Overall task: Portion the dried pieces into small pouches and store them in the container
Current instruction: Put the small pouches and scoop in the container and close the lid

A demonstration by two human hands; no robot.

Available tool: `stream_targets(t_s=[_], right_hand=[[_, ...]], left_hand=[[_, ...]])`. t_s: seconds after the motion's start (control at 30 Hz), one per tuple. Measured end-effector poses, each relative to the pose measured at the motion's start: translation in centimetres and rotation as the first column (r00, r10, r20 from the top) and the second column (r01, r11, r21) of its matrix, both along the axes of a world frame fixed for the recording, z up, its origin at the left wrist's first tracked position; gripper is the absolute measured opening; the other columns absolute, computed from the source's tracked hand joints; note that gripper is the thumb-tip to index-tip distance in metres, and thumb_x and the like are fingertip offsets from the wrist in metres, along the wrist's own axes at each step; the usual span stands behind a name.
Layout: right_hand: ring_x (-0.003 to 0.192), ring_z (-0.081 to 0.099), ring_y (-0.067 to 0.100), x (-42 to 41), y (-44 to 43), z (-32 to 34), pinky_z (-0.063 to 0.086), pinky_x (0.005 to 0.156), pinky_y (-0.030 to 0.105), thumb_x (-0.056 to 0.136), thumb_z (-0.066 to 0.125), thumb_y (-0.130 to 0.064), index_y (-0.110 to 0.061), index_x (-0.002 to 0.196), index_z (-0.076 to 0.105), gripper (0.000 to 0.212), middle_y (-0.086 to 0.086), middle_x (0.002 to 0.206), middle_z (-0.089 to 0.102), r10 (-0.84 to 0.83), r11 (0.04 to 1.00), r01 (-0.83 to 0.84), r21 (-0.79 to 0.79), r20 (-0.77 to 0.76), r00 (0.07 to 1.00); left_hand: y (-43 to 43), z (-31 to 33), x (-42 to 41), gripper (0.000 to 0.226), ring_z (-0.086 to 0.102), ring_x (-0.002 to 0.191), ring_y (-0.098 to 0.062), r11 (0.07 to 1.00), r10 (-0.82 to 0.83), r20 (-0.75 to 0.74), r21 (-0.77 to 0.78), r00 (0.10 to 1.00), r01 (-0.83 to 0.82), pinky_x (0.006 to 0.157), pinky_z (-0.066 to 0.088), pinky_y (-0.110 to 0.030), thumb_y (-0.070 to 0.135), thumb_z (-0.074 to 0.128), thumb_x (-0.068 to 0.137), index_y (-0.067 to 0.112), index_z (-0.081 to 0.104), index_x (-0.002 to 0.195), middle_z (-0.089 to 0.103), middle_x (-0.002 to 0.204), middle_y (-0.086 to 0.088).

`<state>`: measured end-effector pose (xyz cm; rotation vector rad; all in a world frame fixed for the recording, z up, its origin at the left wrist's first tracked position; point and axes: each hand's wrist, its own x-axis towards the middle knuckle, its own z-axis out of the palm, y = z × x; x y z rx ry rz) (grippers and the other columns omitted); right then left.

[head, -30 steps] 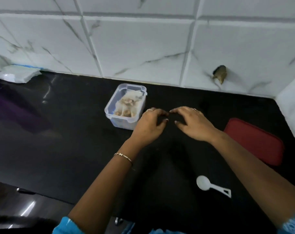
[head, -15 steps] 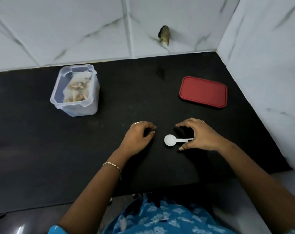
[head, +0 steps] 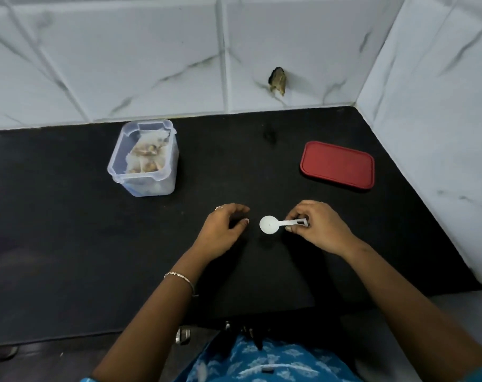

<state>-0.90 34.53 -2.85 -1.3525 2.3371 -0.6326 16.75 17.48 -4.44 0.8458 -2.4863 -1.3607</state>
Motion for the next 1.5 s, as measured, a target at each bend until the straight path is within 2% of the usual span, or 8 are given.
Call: stream_targets(t_s=[0.3,0.43,0.53,0.77,0.93,1.13,1.33,1.5], right_hand=[[0.071,0.056,0.003,3.1,-10.8,5.9,0.039,0.062,0.015,0.075,0.081,-0.03,-0.025,0.085,0.072,0.015,-0.011,0.078,0.058,0.081,0.968,-0.089,-0.236,-0.045,0.996],[0.072,0.056,0.006,5.0,-16.4,8.3,0.046,0.063,0.022,0.074,0.081,-0.032,-0.023,0.087,0.072,0.019,-0.01,0.079,0.06,0.131,0.946,-0.155,-0.286,-0.102,0.986],[0.073,0.059,0.01,6.0,-20.4,9.0,0.047,0.063,0.026,0.076,0.08,-0.033,-0.021,0.085,0.072,0.017,-0.006,0.08,0.063,0.165,0.945,-0.196,-0.262,-0.136,0.977],[0.087,0.064,0.02,8.7,-27.1,8.6,0.051,0.076,0.032,0.079,0.077,-0.031,-0.016,0.096,0.071,0.023,0.002,0.096,0.069,0.258,0.948,-0.295,-0.121,-0.255,0.932],[0.086,0.064,0.022,10.0,-29.5,7.7,0.044,0.068,0.027,0.084,0.072,-0.027,-0.013,0.095,0.07,0.018,0.006,0.093,0.068,0.332,0.934,-0.357,-0.011,-0.338,0.88],[0.087,0.063,0.025,10.3,-30.7,6.8,0.039,0.064,0.026,0.083,0.071,-0.024,-0.011,0.094,0.07,0.017,0.009,0.095,0.068,0.366,0.924,-0.38,0.049,-0.406,0.837],[0.087,0.065,0.023,9.9,-30.8,6.2,0.046,0.068,0.028,0.083,0.073,-0.023,-0.01,0.096,0.071,0.019,0.007,0.093,0.068,0.4,0.909,-0.416,0.026,-0.334,0.853],[0.101,0.063,0.019,7.4,-29.7,6.3,0.05,0.085,0.03,0.086,0.069,-0.02,-0.019,0.11,0.07,0.024,0.0,0.111,0.067,0.335,0.907,-0.381,-0.18,-0.242,0.911]], left_hand=[[-5.9,4.0,5.4,0.02,0.059,0.079,0.0,0.788,0.594,-0.266,0.003,0.759,-0.615,0.074,0.05,-0.024,0.011,0.061,0.089,0.02,0.061,0.107,0.064,0.097,0.01],[-9.0,5.0,7.1,0.032,0.056,0.109,-0.02,0.674,0.701,-0.28,-0.037,0.656,-0.737,0.085,0.047,-0.031,0.016,0.065,0.086,0.018,0.06,0.118,0.058,0.118,-0.001],[-10.7,5.7,7.6,0.053,0.037,0.13,-0.029,0.65,0.733,-0.174,-0.103,0.657,-0.753,0.097,0.038,-0.034,0.025,0.072,0.083,0.016,0.05,0.13,0.042,0.138,-0.01],[-13.2,5.4,7.6,0.127,0.015,0.147,-0.031,0.722,0.687,0.025,-0.134,0.727,-0.678,0.117,0.022,-0.043,0.044,0.087,0.062,0.003,0.008,0.151,0.015,0.159,-0.014],[-14.1,4.7,7.6,0.129,0.02,0.146,-0.027,0.728,0.686,-0.011,-0.026,0.728,-0.686,0.115,0.027,-0.042,0.042,0.089,0.061,0.006,0.005,0.153,0.019,0.159,-0.01],[-14.5,3.9,7.7,0.123,0.035,0.136,-0.025,0.707,0.707,-0.035,0.002,0.707,-0.707,0.109,0.04,-0.046,0.057,0.086,0.049,0.014,0.027,0.147,0.037,0.146,-0.007],[-14.5,3.7,7.4,0.121,0.027,0.142,-0.027,0.705,0.706,-0.047,-0.055,0.707,-0.708,0.114,0.033,-0.045,0.056,0.085,0.055,0.013,0.023,0.149,0.03,0.151,-0.009],[-13.5,4.8,5.8,0.119,-0.004,0.148,-0.026,0.679,0.681,-0.077,-0.305,0.728,-0.668,0.119,0.01,-0.042,0.055,0.078,0.068,0.009,0.008,0.152,0.0,0.161,-0.008]])
